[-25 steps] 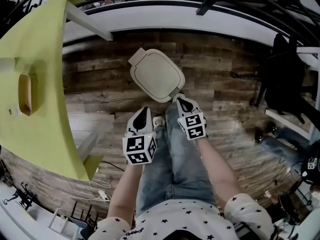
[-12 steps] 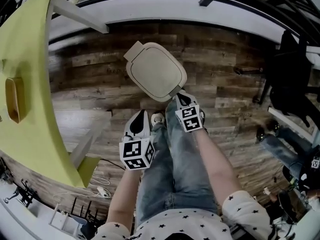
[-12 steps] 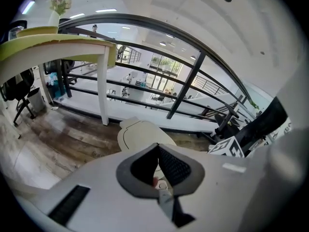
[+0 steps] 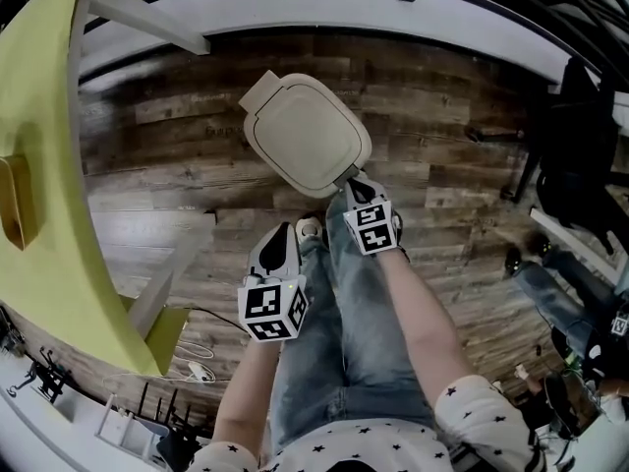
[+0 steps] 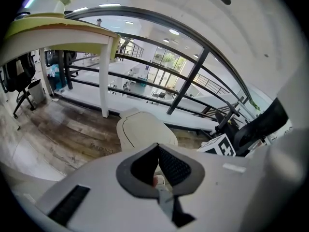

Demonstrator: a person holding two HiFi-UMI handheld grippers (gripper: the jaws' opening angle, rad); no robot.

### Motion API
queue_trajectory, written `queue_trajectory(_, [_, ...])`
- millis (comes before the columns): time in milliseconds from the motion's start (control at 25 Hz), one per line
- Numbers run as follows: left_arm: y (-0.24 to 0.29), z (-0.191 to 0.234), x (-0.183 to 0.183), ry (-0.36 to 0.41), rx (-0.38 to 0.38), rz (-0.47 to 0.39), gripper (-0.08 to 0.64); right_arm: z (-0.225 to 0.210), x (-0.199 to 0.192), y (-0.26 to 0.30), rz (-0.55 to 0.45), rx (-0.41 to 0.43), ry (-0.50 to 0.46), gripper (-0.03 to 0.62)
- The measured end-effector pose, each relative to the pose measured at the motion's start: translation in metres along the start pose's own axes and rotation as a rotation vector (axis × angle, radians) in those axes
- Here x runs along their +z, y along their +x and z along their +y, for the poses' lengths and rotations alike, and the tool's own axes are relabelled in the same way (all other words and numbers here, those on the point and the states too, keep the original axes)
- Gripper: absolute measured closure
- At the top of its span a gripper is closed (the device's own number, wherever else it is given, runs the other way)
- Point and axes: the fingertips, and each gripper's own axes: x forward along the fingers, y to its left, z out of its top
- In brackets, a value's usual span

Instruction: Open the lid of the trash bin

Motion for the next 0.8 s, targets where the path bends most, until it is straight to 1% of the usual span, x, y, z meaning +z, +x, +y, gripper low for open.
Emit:
queue_trajectory(120, [0.000,-0.002,-0.003,0.003,-0.005,0.004,0.549,-0.001,-0.003,0.001,0.006,-0.001,0.011,0.598])
queue_trajectory(400, [-0.002,0.000,-0.005,0.006,-0.001,0.005,0.549,0.000,-0.004,0.002,0.011,-0.009,-0.022,0.597])
queue_trajectory(600, [-0.006,0.003,-0.006,0.013,-0.003,0.007,0.549,0.001,-0.002,0.003,0.010,-0.018,-0.014,0.597])
queue_trajectory(800, [-0.014,-0.001,-0.004,0.034,-0.015,0.000,0.549,0.002,0.000,0.000,0.029,-0.016,0.016,0.598])
